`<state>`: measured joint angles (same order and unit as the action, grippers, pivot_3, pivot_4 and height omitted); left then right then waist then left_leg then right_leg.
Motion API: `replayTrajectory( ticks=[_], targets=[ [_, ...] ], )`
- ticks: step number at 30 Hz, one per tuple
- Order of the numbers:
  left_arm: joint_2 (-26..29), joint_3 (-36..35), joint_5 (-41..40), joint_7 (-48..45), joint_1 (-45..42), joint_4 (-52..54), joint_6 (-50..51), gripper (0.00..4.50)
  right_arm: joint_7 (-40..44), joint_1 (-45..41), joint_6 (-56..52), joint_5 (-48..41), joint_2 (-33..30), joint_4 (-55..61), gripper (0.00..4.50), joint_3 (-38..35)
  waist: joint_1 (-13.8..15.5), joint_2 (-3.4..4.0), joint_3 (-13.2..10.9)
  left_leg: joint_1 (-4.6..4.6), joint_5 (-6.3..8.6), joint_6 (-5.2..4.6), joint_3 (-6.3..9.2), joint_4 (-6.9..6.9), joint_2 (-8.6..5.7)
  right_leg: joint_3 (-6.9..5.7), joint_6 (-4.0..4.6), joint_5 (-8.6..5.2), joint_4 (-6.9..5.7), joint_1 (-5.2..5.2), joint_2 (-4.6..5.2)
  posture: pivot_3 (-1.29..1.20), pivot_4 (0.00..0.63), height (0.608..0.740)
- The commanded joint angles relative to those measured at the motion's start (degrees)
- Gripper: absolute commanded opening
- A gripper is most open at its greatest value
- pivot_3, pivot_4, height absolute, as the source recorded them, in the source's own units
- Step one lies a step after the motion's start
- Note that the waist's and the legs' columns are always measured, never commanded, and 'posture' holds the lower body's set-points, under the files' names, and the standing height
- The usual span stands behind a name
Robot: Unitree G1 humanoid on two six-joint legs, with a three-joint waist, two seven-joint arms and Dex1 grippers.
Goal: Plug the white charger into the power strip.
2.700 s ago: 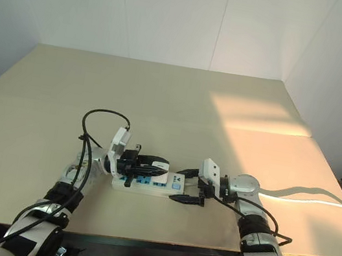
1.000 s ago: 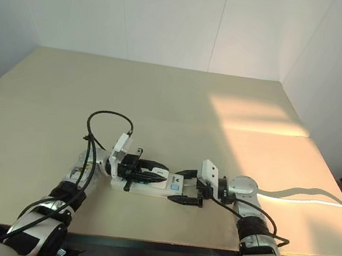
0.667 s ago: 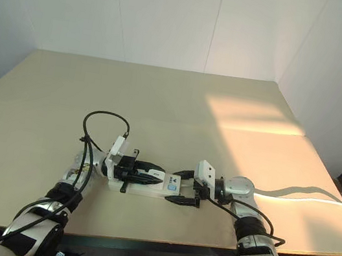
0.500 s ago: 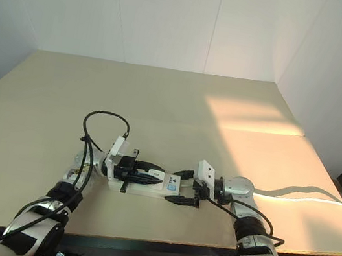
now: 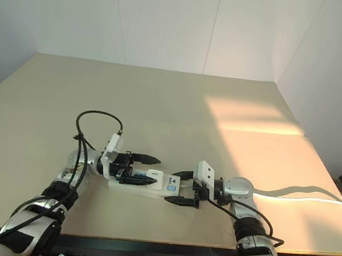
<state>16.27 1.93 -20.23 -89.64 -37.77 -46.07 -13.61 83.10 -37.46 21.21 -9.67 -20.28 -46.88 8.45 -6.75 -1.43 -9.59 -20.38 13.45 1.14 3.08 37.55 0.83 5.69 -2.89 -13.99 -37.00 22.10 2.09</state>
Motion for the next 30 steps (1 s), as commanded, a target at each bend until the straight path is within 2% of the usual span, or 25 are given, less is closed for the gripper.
replayTrajectory(
  ticks=[1, 8, 14, 17, 24, 30],
  targets=[
    [-0.01, 0.5, 1.35, -0.72, 3.11, -2.39, 0.99, 4.47, 0.75, 0.23, 1.1, 0.57, -0.06, 0.71, 3.43, 0.48, 0.0, 0.02, 0.01, 0.0, 0.0, 0.0, 0.0, 0.0, -0.01, 0.01, 0.0, 0.0, 0.0, 0.0, 0.01, 0.0, 0.15, 0.74],
    [2.69, -0.44, -1.82, -2.73, 3.05, 6.86, 7.63, 4.47, 0.57, 0.02, 0.78, 0.63, -0.04, 0.8, 3.43, 0.48, -0.05, 0.0, -0.01, -0.07, 0.0, 0.0, 0.0, -0.03, 0.0, 0.0, 0.0, 0.0, 0.06, 0.05, 0.0, 0.0, 0.15, 0.74],
    [9.99, -4.23, -11.71, -2.86, 1.55, 21.69, 23.88, 4.47, -1.5, -0.4, 1.71, 0.67, 0.07, 0.8, 3.43, -0.36, -0.21, -0.3, -0.3, -0.39, 0.0, 0.0, 0.11, -0.01, 0.05, -0.08, 0.0, 0.0, 0.02, 0.34, -0.03, 0.0, 0.15, 0.74],
    [13.61, -6.45, -14.21, -2.86, 1.79, 25.72, 25.01, 4.5, -0.75, -1.29, 1.12, 0.28, -0.14, 0.24, 4.42, -0.54, -0.12, -0.29, -0.33, -0.49, 0.0, 0.0, 0.1, -0.01, 0.04, -0.08, 0.01, 0.01, 0.04, 0.44, 0.01, 0.0, 0.15, 0.74],
    [23.11, -8.61, -16.31, -2.86, 5.07, 29.21, 25.7, 4.5, -0.2, -0.91, 2.13, -1.22, -1.8, 1.94, 4.47, -2.02, 0.08, -0.26, -0.46, -0.95, -0.01, 0.0, 0.09, 0.03, 0.03, -0.07, 0.15, 0.1, -0.06, 1.02, 0.04, 0.0, 0.15, 0.74],
    [28.17, -11.8, -15.59, -2.85, 9.57, 31.89, 23.17, 4.5, 5.62, 2.08, -2.55, -7.32, -12.01, 15.35, 4.47, -5.52, 1.57, -0.14, -1.27, -1.22, -0.01, 0.0, 0.09, 0.09, -0.01, -0.13, 0.15, 0.1, -0.03, 1.21, 0.15, 0.0, 0.15, 0.74]
  ],
)
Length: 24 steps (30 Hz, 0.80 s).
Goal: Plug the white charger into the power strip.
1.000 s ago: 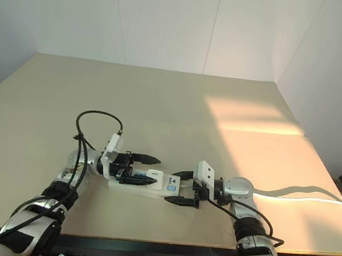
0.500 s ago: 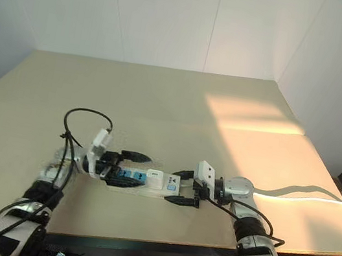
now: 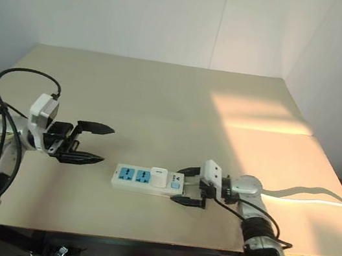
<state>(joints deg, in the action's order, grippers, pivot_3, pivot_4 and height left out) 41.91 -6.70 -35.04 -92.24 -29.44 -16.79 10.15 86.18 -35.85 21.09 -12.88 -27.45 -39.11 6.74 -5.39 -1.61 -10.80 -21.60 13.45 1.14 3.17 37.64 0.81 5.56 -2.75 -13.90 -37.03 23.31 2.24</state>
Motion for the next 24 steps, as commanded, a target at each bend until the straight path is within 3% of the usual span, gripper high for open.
replayTrajectory(
  ticks=[1, 4, 9, 24],
  targets=[
    [3.3, -4.1, -1.32, -0.17, 2.08, 2.98, 0.21, 4.5, 2.8, 0.9, -3.16, -4.82, -6.93, 9.95, 4.47, -4.61, 0.44, 0.08, -0.08, -0.18, 0.0, 0.0, 0.02, 0.05, 0.0, -0.04, 0.15, 0.09, 0.0, 0.13, 0.02, 0.0, 0.15, 0.74],
    [6.05, -5.74, -1.92, -0.2, 4.89, 3.7, 0.54, 4.5, 4.55, 2.02, -6.49, -7.57, -12.87, 15.97, 4.47, -6.56, 1.17, 0.08, -0.09, -0.81, -0.01, -0.01, -0.03, 0.15, -0.03, -0.03, 0.39, 0.25, -0.09, 0.83, 0.08, 0.0, 0.15, 0.74],
    [8.51, -8.17, -1.73, -0.05, 9.57, 5.64, 0.35, 4.5, 5.62, 5.92, -10.61, -10.48, -20.44, 23.58, 4.47, -8.67, 1.54, 0.09, -0.11, -0.81, 0.0, -0.01, -0.07, 0.13, 0.01, -0.08, 0.41, 0.25, -0.08, 0.85, 0.06, 0.0, 0.15, 0.74],
    [8.25, -8.44, -0.86, 4.95, 14.31, 9.72, 2.01, 4.5, 1.64, 17.19, -18.68, -12.91, -28.22, 33.53, 4.47, -13.42, 1.61, 0.07, -0.13, -0.81, -0.01, -0.01, -0.19, 0.16, 0.01, -0.05, 0.38, 0.23, -0.07, 0.85, 0.05, 0.0, 0.15, 0.74]
  ],
)
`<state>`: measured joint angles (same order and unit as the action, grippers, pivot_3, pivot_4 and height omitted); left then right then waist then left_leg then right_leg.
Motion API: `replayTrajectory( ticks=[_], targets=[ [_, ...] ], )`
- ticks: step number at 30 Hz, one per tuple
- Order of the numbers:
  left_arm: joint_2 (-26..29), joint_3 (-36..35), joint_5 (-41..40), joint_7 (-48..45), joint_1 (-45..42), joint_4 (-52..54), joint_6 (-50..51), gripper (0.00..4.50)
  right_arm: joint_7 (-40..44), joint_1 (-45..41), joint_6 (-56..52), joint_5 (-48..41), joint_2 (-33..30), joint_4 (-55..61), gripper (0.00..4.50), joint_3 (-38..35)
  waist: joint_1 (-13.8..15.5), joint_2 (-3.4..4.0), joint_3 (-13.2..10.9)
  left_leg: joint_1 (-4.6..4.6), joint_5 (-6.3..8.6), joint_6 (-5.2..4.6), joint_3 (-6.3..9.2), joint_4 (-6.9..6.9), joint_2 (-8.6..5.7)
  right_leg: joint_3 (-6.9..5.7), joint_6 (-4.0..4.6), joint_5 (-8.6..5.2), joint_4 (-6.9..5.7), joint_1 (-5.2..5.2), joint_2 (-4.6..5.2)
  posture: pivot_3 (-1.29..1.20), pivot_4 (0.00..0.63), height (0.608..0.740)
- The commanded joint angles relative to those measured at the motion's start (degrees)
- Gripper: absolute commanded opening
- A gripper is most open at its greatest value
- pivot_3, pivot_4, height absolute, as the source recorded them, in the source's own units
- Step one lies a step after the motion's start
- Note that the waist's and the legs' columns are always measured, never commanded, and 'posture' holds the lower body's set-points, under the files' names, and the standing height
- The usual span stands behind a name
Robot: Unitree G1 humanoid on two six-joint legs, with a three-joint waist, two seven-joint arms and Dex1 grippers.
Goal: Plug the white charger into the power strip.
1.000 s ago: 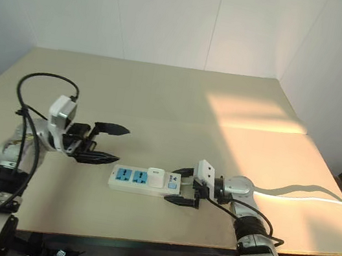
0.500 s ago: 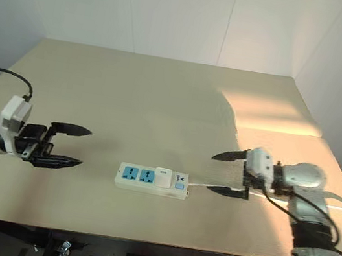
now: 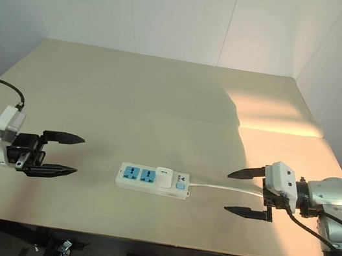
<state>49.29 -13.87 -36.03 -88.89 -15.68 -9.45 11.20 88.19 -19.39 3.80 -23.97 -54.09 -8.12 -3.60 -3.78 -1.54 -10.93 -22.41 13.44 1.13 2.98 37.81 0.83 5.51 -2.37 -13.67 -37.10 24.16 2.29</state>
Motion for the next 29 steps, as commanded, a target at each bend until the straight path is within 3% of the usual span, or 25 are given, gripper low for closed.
replayTrajectory(
  ticks=[1, 18, 29],
  targets=[
    [1.25, -0.93, 0.6, 2.32, 0.76, 2.61, 1.62, 4.5, -0.61, 1.06, -1.57, -1.75, -1.74, 2.83, 4.47, -3.32, 0.0, 0.0, 0.0, 0.0, 0.0, 0.0, 0.0, 0.0, 0.0, 0.01, 0.0, 0.0, 0.0, 0.0, 0.0, 0.0, 0.15, 0.74],
    [3.74, -1.9, 2.05, -0.43, -2.69, -2.33, 0.74, 4.5, -6.65, 9.81, -5.81, -3.82, -1.2, 13.43, 4.47, -9.32, 0.14, -0.01, 0.0, 0.01, 0.0, 0.0, 0.0, 0.02, 0.0, 0.01, 0.0, 0.0, -0.01, -0.03, -0.02, 0.0, 0.15, 0.74],
    [5.1, -2.7, 0.86, -0.85, -4.33, -3.12, 3.96, 4.5, -7.43, 9.25, -6.33, -4.2, -0.54, 14.61, 4.47, -8.24, 0.29, -0.01, 0.0, 0.01, 0.0, 0.0, -0.01, 0.05, 0.0, 0.01, 0.0, 0.0, -0.03, -0.03, -0.02, 0.0, 0.15, 0.74]
  ],
)
